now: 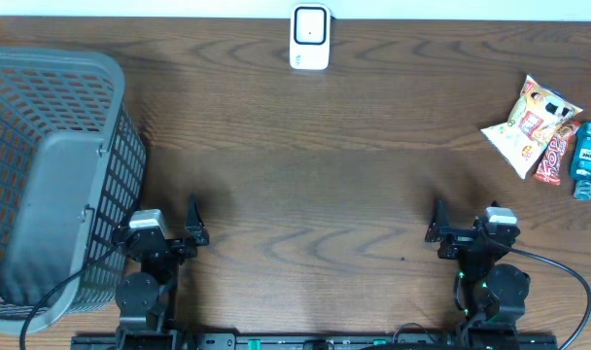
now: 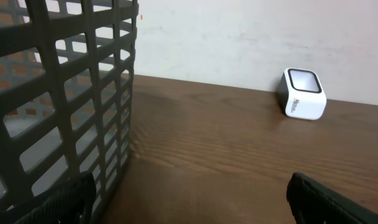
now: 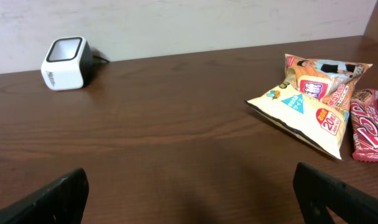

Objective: Scan the item barcode

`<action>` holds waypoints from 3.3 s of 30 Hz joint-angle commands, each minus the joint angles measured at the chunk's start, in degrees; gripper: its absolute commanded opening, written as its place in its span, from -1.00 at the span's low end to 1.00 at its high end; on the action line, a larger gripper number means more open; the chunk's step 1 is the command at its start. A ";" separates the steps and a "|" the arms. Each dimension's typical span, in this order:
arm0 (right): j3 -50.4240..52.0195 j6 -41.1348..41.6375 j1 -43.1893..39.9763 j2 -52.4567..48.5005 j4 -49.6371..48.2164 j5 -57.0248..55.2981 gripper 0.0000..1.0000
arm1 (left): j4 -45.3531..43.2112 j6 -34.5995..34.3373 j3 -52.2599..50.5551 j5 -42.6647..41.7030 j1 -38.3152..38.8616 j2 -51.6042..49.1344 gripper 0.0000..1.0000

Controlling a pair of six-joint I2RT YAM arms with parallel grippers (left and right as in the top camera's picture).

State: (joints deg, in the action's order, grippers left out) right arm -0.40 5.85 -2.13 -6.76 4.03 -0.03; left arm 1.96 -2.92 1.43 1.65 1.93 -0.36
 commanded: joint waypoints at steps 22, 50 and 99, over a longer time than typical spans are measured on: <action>0.07 -0.33 -0.46 0.57 0.22 -0.90 0.98 | 2.12 0.55 -1.20 0.33 -0.26 0.13 0.95; 0.09 -2.23 -0.39 6.49 0.13 -1.05 0.98 | 2.12 0.55 -1.20 0.31 -0.26 0.13 0.96; 0.09 -7.65 -0.46 6.49 0.24 0.17 0.99 | 2.10 0.55 -1.20 0.33 1.22 0.26 0.96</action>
State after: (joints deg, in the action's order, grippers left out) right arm -0.40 -0.89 -2.13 -0.71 4.03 0.01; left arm 1.96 -2.92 1.43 1.65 2.11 -0.36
